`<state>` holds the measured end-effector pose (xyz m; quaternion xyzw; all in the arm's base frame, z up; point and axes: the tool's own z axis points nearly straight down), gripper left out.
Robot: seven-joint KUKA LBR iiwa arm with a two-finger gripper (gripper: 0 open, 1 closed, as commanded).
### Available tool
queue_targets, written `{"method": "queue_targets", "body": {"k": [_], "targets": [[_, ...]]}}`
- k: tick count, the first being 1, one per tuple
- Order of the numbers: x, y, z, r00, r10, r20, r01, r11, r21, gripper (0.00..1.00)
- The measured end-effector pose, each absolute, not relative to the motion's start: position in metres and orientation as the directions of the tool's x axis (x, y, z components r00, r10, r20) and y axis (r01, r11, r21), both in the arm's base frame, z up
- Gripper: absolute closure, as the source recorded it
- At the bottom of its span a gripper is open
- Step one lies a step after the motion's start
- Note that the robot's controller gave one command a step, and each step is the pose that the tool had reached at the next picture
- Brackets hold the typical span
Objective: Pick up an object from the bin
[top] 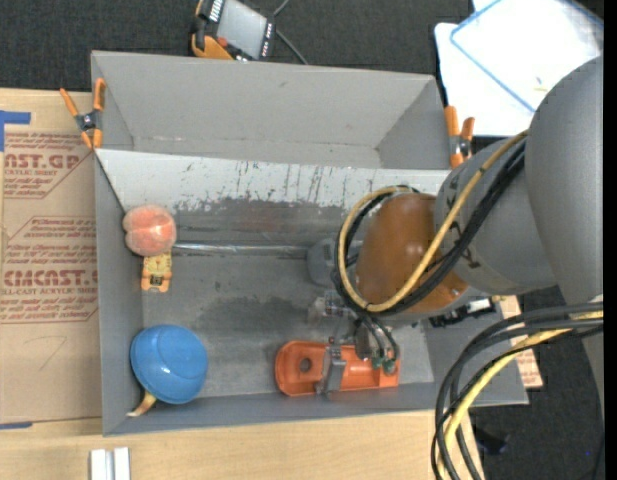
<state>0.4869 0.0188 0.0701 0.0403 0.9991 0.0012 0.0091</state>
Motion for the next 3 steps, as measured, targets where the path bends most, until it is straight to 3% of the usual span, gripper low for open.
{"method": "queue_targets", "body": {"k": [1,3], "targets": [[0.487,0.025,0.070,-0.991,0.130,-0.010,0.130,0.991,0.003,1.00],[0.486,0.026,0.083,-0.991,0.130,-0.008,0.130,0.992,0.004,1.00]]}}
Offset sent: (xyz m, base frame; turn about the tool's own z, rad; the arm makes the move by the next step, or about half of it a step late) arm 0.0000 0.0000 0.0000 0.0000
